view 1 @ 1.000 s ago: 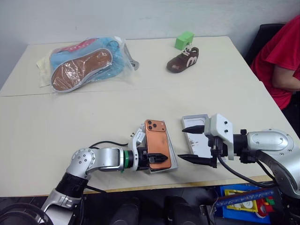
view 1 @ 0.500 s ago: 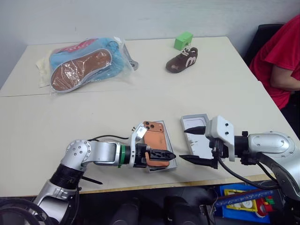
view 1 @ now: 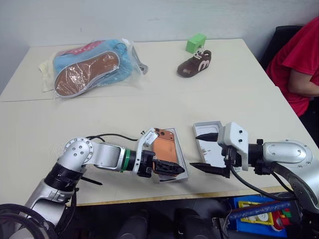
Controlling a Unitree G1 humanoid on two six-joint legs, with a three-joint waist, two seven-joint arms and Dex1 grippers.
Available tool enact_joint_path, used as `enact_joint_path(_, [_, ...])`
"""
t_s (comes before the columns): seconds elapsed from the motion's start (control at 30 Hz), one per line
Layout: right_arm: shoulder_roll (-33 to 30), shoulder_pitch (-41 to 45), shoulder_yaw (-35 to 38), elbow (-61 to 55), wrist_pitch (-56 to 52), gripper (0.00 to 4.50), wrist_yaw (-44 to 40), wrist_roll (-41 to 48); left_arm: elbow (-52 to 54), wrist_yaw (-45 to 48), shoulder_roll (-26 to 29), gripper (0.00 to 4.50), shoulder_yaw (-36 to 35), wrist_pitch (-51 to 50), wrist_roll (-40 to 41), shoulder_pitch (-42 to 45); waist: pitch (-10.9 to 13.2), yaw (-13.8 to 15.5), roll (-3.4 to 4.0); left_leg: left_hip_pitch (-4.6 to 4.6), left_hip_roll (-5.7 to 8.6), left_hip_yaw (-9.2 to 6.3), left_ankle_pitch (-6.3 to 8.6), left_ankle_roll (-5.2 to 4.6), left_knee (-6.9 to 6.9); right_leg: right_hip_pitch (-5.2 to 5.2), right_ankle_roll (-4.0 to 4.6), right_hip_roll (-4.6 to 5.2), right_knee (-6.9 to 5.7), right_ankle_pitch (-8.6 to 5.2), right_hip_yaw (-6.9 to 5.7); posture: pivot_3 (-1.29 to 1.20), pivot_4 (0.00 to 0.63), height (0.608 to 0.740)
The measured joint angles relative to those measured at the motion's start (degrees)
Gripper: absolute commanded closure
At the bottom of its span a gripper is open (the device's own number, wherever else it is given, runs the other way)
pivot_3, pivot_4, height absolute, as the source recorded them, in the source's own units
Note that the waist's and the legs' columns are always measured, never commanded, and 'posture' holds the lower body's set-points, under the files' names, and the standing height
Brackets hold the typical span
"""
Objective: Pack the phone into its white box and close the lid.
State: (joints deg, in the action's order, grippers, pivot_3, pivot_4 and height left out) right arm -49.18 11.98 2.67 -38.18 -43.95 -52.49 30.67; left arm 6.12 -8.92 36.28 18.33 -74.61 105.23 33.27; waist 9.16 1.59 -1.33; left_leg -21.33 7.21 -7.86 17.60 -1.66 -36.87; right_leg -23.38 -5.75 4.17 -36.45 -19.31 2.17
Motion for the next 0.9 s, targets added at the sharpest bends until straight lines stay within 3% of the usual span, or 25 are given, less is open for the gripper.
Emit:
enact_joint_path(0.37, [-0.2, -2.6, 0.2, -0.9, -1.0, 0.00, 1.9, 2.1, 6.5, 16.7, 3.2, 0.03, -0.3, -4.9, -17.8, 0.6, 0.0, 0.0, -0.02, -0.01, -0.01, 0.02, 0.00, 0.00, 0.00, -0.01, 0.00, 0.00, 0.00, 0.00, 0.01, 0.00, 0.150, 0.740])
enact_joint_path(0.63, [-0.2, -3.2, 0.2, -0.9, -0.4, 0.00, 3.0, 2.1, 9.1, 25.9, 6.5, 0.03, -2.9, -6.2, -24.9, 0.6, 0.1, -0.1, -0.04, -0.01, -0.02, 0.01, 0.00, 0.00, 0.00, -0.01, 0.00, -0.01, -0.01, 0.00, 0.00, 0.00, 0.150, 0.740])
enact_joint_path(0.73, [-0.3, -3.6, 0.1, -0.9, -0.2, 0.00, 3.4, 1.9, 11.2, 34.0, 12.1, 0.03, -5.5, -5.5, -27.7, -0.2, 0.1, -0.2, -0.07, -0.01, -0.02, 0.01, 0.01, 0.00, 0.02, -0.03, 0.01, -0.01, 0.01, 0.00, 0.00, 0.00, 0.150, 0.740])
enact_joint_path(0.8, [-0.9, -4.5, 0.1, -1.0, -1.4, 0.00, 5.2, 1.4, 14.1, 43.4, 18.3, 0.03, -7.5, 0.1, -33.4, -3.1, 0.2, -0.2, -0.01, -0.01, -0.02, 0.03, 0.01, 0.01, 0.10, -0.03, 0.02, 0.00, 0.07, -0.01, 0.01, 0.00, 0.150, 0.740])
enact_joint_path(0.9, [-0.4, -4.5, 0.2, -1.3, -6.3, 0.00, 10.1, 1.3, 15.3, 53.4, 22.3, 0.03, -9.6, 11.7, -43.1, -8.2, 0.2, 0.0, 0.08, -0.01, -0.02, 0.03, 0.01, 0.01, 0.10, 0.00, 0.04, 0.03, 0.15, -0.01, -0.01, 0.00, 0.150, 0.740])
